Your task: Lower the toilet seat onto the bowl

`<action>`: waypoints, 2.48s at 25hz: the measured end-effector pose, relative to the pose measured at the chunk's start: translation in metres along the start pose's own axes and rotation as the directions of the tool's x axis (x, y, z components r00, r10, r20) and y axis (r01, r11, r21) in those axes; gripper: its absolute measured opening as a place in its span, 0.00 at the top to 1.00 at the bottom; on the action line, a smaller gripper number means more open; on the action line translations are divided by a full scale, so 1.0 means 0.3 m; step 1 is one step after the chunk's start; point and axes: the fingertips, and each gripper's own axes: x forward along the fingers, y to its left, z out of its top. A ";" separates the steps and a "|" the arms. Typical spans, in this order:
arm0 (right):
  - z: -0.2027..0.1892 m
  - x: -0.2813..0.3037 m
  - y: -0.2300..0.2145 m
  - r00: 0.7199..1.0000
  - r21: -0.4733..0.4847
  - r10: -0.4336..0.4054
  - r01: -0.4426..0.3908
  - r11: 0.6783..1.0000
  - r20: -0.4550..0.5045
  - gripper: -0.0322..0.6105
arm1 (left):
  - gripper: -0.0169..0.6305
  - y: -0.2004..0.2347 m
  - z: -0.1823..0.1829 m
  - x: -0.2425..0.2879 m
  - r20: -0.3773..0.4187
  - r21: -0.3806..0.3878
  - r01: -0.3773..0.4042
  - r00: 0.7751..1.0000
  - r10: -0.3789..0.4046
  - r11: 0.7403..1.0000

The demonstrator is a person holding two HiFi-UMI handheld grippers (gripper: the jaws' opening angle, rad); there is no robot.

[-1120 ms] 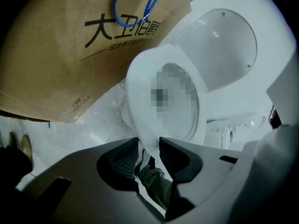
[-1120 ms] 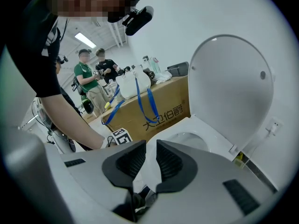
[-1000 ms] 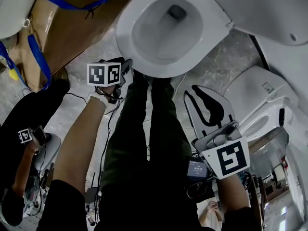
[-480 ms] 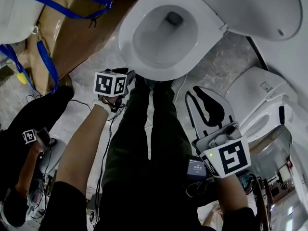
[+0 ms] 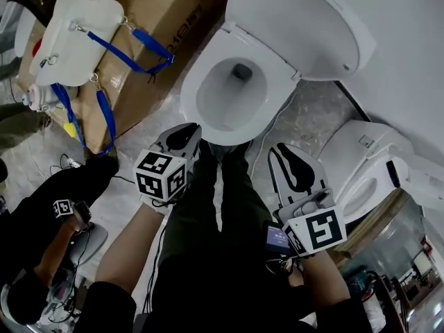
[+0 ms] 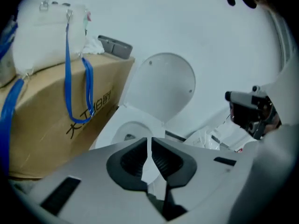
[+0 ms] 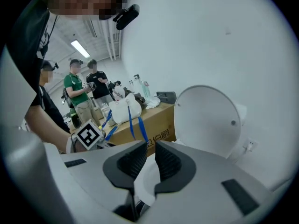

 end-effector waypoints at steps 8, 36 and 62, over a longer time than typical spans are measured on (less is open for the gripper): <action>0.297 -0.228 -0.098 0.988 -0.016 -0.079 0.082 0.997 0.130 0.84 | 0.94 -0.375 0.361 -0.345 0.166 0.121 0.146 0.972 -0.165 0.982; 0.829 -0.868 0.070 0.860 -0.127 -0.215 0.304 0.944 0.464 0.86 | 0.94 -0.940 0.696 -0.927 0.381 0.391 0.244 0.835 -0.398 0.887; 0.746 -0.838 0.182 0.884 -0.136 -0.104 0.185 0.973 0.455 0.86 | 0.94 -0.943 0.665 -0.919 0.394 0.384 0.206 0.845 -0.361 0.900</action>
